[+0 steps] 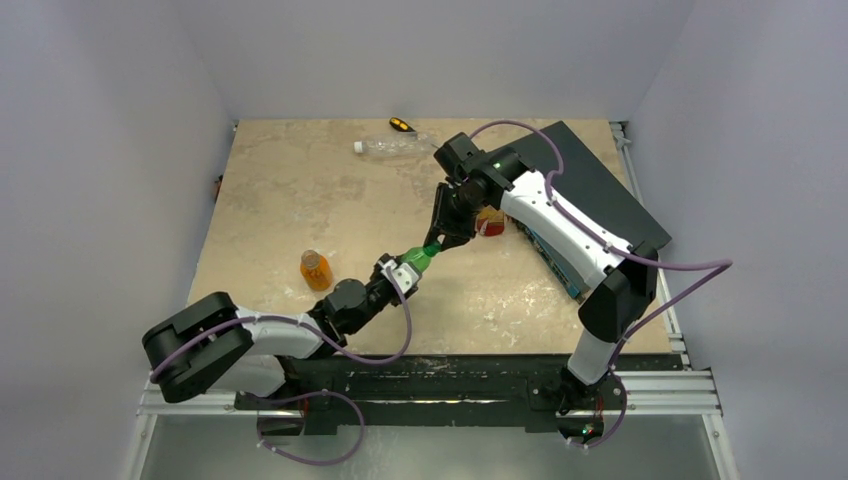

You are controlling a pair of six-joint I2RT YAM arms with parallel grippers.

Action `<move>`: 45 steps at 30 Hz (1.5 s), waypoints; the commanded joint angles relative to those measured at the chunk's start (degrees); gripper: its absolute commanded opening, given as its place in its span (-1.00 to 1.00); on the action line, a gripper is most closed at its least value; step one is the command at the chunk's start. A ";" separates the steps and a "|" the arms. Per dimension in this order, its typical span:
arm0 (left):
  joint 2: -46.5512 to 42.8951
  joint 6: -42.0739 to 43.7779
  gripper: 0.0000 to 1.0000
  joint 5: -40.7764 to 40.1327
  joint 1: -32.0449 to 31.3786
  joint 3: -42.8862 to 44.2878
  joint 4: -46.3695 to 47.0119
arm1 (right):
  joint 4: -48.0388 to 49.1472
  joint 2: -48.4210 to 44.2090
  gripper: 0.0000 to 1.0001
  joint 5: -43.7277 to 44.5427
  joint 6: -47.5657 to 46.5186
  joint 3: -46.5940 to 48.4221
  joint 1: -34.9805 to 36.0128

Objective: Screw on the bottle caps
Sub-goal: Screw the bottle cap onto the plastic bottle.

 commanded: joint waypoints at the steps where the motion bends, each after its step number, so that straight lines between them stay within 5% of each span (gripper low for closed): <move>1: 0.21 -0.81 -1.00 1.84 -0.56 2.92 17.51 | -4.14 -0.32 -0.53 -2.15 3.61 0.65 2.53; 30: 14.82 -5.66 -1.00 5.42 -0.57 2.89 30.37 | -8.50 -1.06 0.16 4.59 2.13 5.29 0.99; 36: 15.83 -8.15 -1.00 7.78 -0.35 3.25 30.11 | -4.99 -6.29 0.45 7.51 1.01 2.05 1.02; 40: 16.45 -11.51 -1.00 11.92 0.90 3.13 29.87 | 0.54 -12.18 0.78 10.62 -3.55 -1.15 0.94; 45: 16.49 -15.48 -1.00 17.72 2.67 2.96 29.16 | 8.00 -17.17 0.90 9.43 -16.17 -3.19 1.32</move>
